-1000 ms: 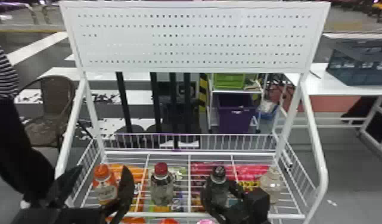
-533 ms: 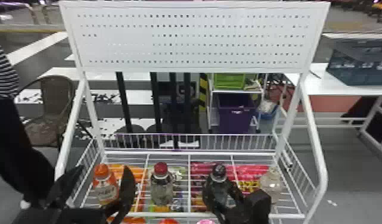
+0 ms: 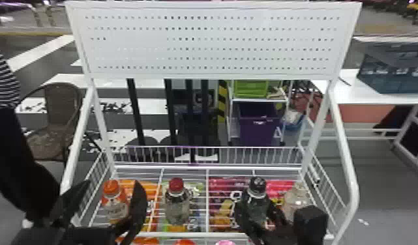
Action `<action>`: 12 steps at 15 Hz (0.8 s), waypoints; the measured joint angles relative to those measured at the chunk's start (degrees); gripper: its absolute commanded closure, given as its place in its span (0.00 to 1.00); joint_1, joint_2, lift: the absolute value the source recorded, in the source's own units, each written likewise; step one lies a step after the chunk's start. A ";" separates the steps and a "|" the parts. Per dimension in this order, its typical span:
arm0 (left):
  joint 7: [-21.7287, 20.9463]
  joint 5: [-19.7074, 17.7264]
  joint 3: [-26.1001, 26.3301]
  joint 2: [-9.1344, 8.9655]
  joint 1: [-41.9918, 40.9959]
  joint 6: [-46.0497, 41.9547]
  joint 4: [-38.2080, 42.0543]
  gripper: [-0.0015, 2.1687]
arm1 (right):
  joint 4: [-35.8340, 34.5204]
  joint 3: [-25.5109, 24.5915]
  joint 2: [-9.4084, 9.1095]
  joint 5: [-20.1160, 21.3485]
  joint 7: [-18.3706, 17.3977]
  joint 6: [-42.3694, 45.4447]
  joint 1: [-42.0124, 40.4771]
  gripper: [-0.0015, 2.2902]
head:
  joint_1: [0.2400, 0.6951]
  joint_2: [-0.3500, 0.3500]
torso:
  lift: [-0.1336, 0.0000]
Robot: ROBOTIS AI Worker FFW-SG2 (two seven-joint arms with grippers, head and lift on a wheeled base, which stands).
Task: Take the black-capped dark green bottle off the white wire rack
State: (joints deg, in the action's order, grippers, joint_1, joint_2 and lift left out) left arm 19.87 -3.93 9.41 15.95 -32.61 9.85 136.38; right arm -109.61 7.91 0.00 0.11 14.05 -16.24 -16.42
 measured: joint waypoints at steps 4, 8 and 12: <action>0.00 -0.01 0.33 -0.12 0.10 -0.04 0.06 0.06 | -12.45 -1.37 0.24 -0.09 -0.79 -1.45 -7.43 0.64 | 0.57 0.50 | 1.00; 0.00 0.03 0.94 0.01 0.11 -0.29 0.37 0.06 | -25.07 -5.22 2.13 -2.12 -0.82 -1.30 -15.76 0.63 | 0.57 0.50 | 1.00; 0.00 -0.03 0.97 0.18 0.14 -0.56 0.94 0.06 | -32.17 -13.85 3.06 -7.06 -0.69 0.60 -24.13 0.63 | 0.57 0.50 | 1.00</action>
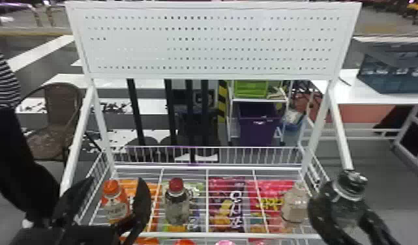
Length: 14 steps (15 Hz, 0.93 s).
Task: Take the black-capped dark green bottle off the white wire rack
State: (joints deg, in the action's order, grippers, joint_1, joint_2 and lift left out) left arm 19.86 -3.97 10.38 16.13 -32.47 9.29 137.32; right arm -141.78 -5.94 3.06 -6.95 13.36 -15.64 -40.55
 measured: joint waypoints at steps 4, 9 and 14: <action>-0.01 -0.02 -0.01 0.02 -0.05 -0.02 0.14 0.06 | -0.57 -7.16 -0.43 -4.43 1.17 4.61 -4.30 0.63 | 0.57 0.50 | 1.00; -0.09 0.01 0.07 -0.05 0.12 -0.02 0.21 0.06 | 0.31 -7.81 -0.80 -5.26 1.23 5.98 -4.70 0.64 | 0.57 0.50 | 1.00; -0.17 0.01 0.02 -0.05 0.37 -0.01 0.12 0.06 | 0.64 -7.69 -0.77 -5.27 1.23 5.07 -3.68 0.63 | 0.57 0.50 | 1.00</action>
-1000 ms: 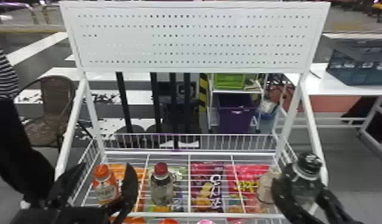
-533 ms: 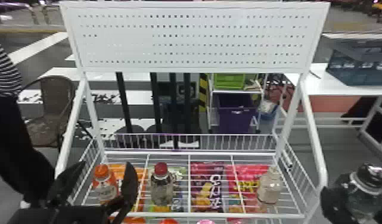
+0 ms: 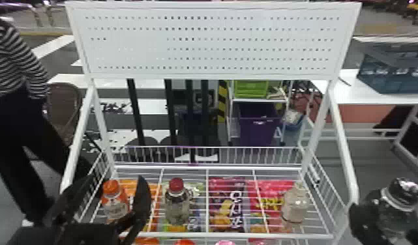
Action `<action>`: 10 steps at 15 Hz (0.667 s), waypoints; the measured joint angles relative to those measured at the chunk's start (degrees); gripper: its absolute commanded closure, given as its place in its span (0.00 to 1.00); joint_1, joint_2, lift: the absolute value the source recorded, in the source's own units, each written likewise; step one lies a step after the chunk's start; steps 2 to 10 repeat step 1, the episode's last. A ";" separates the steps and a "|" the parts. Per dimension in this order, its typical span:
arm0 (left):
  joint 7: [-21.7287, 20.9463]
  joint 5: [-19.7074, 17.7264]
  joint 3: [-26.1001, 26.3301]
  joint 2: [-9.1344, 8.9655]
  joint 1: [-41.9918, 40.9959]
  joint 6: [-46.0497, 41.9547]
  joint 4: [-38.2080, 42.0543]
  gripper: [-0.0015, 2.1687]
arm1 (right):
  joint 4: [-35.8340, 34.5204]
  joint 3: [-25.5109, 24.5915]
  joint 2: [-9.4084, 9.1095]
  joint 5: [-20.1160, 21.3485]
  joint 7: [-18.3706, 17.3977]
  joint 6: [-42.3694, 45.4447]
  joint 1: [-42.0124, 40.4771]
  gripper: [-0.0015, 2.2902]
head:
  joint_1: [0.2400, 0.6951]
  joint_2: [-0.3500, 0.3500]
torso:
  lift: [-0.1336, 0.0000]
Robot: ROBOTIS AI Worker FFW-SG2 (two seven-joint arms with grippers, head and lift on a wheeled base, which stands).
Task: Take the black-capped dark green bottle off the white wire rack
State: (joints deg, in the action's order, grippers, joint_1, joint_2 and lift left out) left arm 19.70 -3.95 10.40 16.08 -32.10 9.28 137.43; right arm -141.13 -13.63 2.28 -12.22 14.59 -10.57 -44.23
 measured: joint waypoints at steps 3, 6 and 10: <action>-0.01 0.00 0.02 0.00 0.12 0.05 -0.03 0.06 | 0.07 0.00 0.00 0.00 0.00 -0.08 0.10 0.63 | 0.57 0.50 | 1.00; -0.01 0.00 0.02 0.00 0.12 0.05 -0.03 0.06 | 0.07 0.00 0.00 0.00 0.00 -0.08 0.10 0.63 | 0.57 0.50 | 1.00; -0.01 0.00 0.02 0.00 0.12 0.05 -0.03 0.06 | 0.07 0.00 0.00 0.00 0.00 -0.08 0.10 0.63 | 0.57 0.50 | 1.00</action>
